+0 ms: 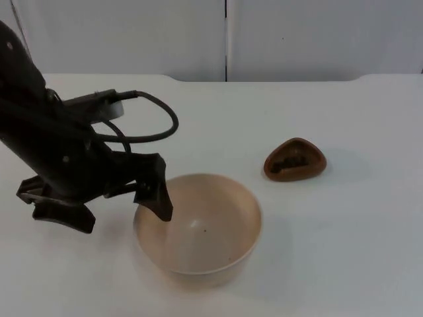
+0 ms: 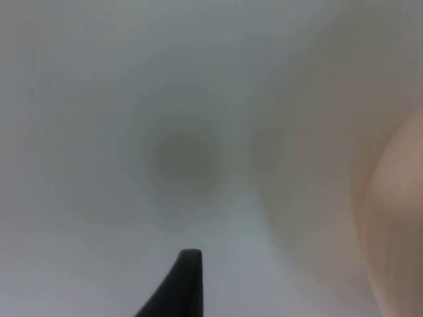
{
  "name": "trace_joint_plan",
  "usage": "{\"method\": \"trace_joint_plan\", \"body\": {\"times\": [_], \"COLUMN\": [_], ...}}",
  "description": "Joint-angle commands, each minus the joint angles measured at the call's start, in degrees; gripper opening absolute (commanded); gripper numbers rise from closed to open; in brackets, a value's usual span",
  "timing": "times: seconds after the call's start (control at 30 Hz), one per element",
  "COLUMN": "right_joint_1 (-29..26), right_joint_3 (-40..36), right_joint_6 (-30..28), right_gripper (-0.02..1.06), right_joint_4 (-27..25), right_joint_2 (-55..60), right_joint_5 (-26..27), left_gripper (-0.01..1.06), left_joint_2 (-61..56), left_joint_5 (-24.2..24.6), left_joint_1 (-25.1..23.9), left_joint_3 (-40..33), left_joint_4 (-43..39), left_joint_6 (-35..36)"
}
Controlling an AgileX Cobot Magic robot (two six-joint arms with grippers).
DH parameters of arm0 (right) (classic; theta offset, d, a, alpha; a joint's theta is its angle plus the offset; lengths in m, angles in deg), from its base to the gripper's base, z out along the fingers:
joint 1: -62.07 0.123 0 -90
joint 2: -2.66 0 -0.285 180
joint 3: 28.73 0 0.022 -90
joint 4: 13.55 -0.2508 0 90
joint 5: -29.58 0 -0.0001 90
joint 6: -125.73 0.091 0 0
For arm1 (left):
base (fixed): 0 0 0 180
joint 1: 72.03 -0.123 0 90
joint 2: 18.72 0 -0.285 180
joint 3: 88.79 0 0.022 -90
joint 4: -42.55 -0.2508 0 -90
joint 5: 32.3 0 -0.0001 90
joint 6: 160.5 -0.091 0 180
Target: Pick up the bowl with the left hand and pour the coffee beans from the cup into the bowl with the right hand.
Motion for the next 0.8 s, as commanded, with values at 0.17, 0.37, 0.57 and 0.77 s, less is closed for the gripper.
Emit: {"method": "trace_joint_plan", "body": {"times": [0.17, 0.37, 0.57, 0.77], "right_joint_1": [-0.3, -0.3, -0.3, -0.3], "right_joint_3": [-0.3, -0.3, -0.3, -0.3], "right_joint_6": [-0.2, -0.2, -0.2, -0.2], "right_gripper": [1.05, 1.05, 1.05, 1.05], "right_joint_4": [0.2, 0.2, 0.2, 0.2], "right_joint_2": [-0.2, -0.2, -0.2, -0.2], "right_joint_5": [0.0, 0.0, 0.0, 0.0], "left_gripper": [1.0, 1.0, 1.0, 0.96], "left_joint_2": [1.6, 3.9, 4.2, 4.3], "left_joint_5": [-0.9, -1.2, -1.8, -2.2], "left_joint_1": [-1.2, -1.2, -1.2, -1.2], "left_joint_3": [0.2, 0.2, 0.2, 0.2], "left_joint_4": [5.0, 5.3, 5.5, 5.6], "left_joint_6": [-3.0, -3.0, -3.0, -3.0]}}
